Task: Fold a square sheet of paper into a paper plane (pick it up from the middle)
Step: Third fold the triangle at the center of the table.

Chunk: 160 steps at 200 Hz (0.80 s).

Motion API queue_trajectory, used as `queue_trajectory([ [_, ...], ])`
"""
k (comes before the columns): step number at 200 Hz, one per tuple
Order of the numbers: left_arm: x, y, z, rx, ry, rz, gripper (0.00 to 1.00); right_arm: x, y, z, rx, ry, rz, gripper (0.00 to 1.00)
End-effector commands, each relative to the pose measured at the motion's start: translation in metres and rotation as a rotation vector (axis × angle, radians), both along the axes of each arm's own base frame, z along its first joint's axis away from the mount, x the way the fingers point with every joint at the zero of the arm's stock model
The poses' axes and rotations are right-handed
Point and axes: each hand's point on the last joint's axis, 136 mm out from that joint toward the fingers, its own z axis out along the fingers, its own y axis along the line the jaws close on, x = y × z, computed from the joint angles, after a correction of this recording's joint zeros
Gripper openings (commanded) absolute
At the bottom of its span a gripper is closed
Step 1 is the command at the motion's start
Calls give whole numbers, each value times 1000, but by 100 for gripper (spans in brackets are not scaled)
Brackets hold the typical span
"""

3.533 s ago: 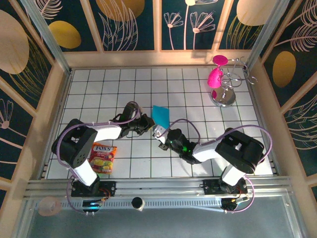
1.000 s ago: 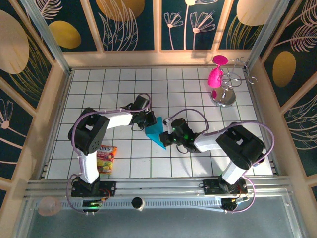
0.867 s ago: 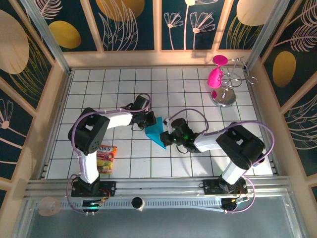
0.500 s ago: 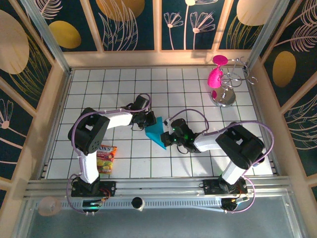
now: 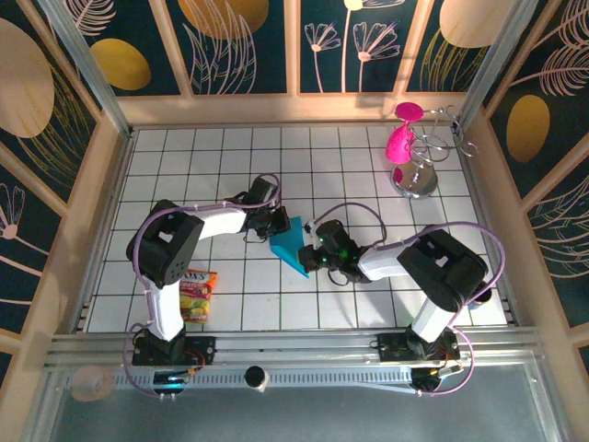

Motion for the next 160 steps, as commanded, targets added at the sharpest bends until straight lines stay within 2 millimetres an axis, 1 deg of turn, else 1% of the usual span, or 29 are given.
queue_trajectory([
  [1,-12,5,-14,43,42,-18,10,4,-5,-9,-30,24,-33,0],
  [16,-6,3,8,14,-12,-3,11,3,-6,-12,-38,30,-35,0],
  [32,1,6,32,-1,-76,34,15,3,-7,-12,-37,38,-36,0],
  [50,3,12,57,-24,-132,84,20,3,-6,-13,-35,44,-36,0],
  [55,2,15,62,-34,-139,100,21,3,-6,-13,-34,45,-37,0],
  [58,1,15,60,-37,-135,107,22,3,-6,-13,-35,47,-38,0],
  [60,1,16,69,-52,-151,114,22,3,-6,-13,-34,48,-39,0],
  [66,0,16,77,-79,-164,131,24,3,-5,-13,-32,49,-40,0],
  [69,-5,19,71,-78,-149,137,24,3,-5,-12,-32,50,-41,0],
  [82,-16,19,73,-139,-132,157,26,2,-6,-14,-32,56,-44,0],
  [99,-32,14,74,-200,-105,163,30,3,-6,-14,-30,62,-50,0],
  [129,-51,3,71,-256,-66,165,31,3,-6,-14,-25,69,-55,0],
  [137,-55,-1,69,-276,-54,160,29,3,-7,-15,-27,72,-58,0],
  [160,-66,-10,56,-287,-6,144,20,2,-8,-16,-25,76,-59,0],
])
